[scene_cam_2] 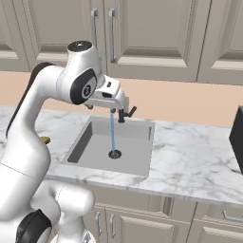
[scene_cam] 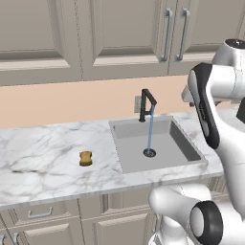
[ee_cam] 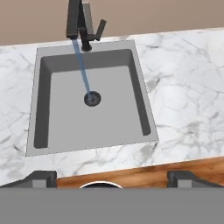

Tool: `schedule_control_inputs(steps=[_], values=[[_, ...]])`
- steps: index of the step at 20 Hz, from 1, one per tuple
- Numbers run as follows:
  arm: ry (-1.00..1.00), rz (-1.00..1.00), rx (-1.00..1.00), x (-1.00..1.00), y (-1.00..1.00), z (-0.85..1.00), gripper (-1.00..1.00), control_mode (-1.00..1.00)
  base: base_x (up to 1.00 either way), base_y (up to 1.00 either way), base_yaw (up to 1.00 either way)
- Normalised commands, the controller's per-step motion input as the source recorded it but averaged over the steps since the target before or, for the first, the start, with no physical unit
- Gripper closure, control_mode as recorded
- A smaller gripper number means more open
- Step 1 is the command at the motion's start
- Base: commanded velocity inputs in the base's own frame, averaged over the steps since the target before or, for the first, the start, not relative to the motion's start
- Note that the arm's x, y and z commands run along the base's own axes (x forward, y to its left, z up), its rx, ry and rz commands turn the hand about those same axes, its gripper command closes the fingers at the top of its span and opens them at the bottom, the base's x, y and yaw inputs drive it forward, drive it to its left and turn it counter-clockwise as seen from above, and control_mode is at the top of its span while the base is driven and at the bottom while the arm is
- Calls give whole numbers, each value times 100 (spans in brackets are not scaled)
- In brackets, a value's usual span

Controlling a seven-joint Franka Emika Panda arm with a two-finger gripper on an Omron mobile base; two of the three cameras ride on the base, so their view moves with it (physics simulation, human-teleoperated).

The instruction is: Soak the sponge with water for a few seconds and then drop it inside the sink.

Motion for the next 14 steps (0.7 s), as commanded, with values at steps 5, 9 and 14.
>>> schedule_control_inputs(steps=[5, 9, 14], values=[[0, 5, 2, -7, 71, -11, -100, -100, 0, 0, 0], [0, 2, 2, 2, 77, -26, -100, -100, 0, 0, 0], [0, 2, 5, 16, 72, -29, -100, -100, 0, 0, 0]])
